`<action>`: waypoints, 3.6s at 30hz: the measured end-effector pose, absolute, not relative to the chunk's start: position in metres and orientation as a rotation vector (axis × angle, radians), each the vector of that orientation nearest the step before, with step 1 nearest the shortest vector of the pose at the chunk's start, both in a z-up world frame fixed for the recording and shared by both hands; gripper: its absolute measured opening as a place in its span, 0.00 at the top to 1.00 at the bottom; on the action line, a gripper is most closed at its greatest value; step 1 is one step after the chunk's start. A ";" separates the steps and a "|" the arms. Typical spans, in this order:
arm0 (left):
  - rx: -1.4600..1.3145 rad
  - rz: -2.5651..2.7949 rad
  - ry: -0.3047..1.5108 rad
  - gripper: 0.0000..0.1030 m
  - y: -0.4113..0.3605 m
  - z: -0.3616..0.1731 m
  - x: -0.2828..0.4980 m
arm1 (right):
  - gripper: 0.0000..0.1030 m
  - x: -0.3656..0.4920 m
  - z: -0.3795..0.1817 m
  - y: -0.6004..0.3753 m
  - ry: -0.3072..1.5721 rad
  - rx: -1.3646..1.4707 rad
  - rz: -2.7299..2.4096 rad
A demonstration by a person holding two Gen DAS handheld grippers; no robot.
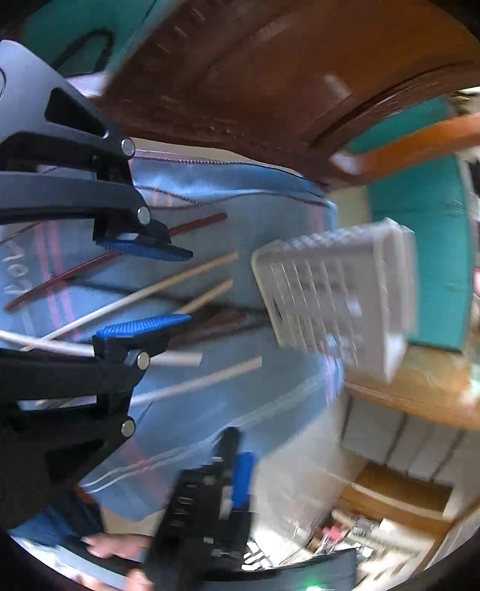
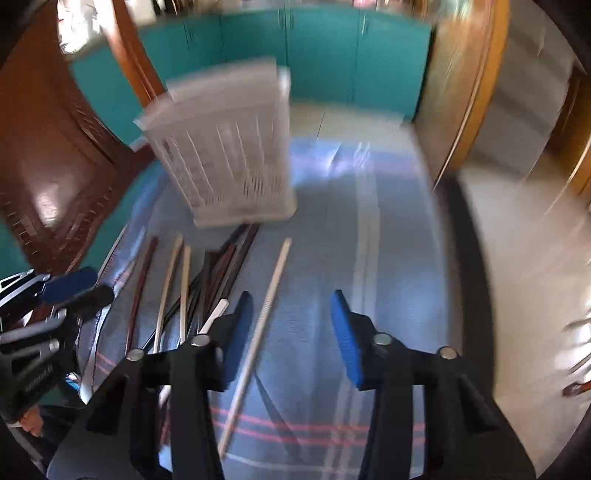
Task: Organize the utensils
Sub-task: 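Lower both tools toward the chopstick pile in front of the white holder, then close the right tool on a white chopstick while the left tool grasps a dark brown chopstick, then lift both chopsticks into the white holder and open both tools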
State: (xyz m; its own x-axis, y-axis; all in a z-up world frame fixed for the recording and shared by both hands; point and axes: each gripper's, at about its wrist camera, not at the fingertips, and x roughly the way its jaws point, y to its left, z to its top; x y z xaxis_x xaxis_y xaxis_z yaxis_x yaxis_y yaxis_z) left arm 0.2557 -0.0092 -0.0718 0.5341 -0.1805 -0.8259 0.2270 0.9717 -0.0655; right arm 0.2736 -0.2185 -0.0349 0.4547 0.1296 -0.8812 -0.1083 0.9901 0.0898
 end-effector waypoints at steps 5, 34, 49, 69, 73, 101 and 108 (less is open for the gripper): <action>0.009 -0.201 1.051 0.70 -0.002 -0.100 0.278 | 0.59 0.305 -0.083 -0.210 1.212 0.071 0.193; -0.165 -0.163 1.206 0.75 0.028 -0.151 0.324 | 0.71 0.313 -0.103 -0.202 1.223 -0.058 0.093; -0.121 -0.072 1.187 0.67 0.039 -0.132 0.327 | 0.71 0.322 -0.111 -0.217 1.231 -0.029 0.108; -0.086 -0.131 0.780 0.93 -0.005 -0.005 0.282 | 0.94 0.272 -0.002 -0.242 0.923 0.126 0.240; -0.104 -0.175 0.560 0.93 -0.004 0.070 0.243 | 0.94 0.243 0.059 -0.260 0.769 0.182 0.274; -0.218 -0.084 0.448 0.93 0.000 0.047 0.338 | 0.92 0.324 0.050 -0.227 0.424 0.190 0.147; -0.143 -0.073 0.374 0.65 0.000 0.051 0.285 | 0.57 0.264 0.057 -0.252 0.412 0.221 0.158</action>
